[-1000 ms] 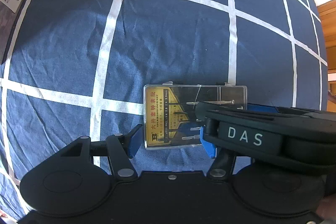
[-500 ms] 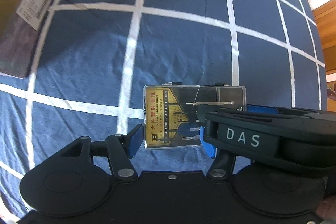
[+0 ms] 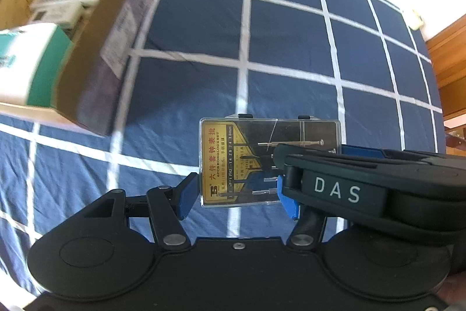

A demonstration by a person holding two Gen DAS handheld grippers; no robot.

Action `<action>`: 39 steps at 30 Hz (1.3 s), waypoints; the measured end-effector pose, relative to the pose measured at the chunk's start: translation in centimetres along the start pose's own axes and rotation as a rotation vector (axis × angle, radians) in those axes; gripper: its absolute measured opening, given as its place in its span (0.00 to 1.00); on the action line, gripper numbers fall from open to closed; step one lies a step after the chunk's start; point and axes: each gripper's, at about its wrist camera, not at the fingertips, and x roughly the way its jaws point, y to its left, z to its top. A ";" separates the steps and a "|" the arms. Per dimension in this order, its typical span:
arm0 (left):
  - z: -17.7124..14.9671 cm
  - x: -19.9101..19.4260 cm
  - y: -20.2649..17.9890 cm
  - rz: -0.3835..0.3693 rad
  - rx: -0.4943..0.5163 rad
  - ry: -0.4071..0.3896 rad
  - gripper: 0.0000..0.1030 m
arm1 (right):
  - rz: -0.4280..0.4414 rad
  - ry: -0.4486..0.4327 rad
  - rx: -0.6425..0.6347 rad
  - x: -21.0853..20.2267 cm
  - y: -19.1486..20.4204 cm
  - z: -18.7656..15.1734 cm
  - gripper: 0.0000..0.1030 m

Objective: Organize objects
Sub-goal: 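Carry the screwdriver set with the right gripper over the cardboard box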

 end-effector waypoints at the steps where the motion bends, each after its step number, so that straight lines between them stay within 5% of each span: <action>1: 0.2 -0.5 0.6 -0.002 0.005 -0.007 0.56 | -0.001 -0.008 -0.001 -0.3 0.8 0.1 0.60; 22: 6.1 -8.5 15.7 -0.016 0.165 -0.106 0.56 | -0.007 -0.170 0.081 -1.8 18.8 2.9 0.60; 39: 12.2 -9.0 25.1 -0.017 0.172 -0.116 0.56 | -0.005 -0.188 0.078 1.0 28.6 7.2 0.60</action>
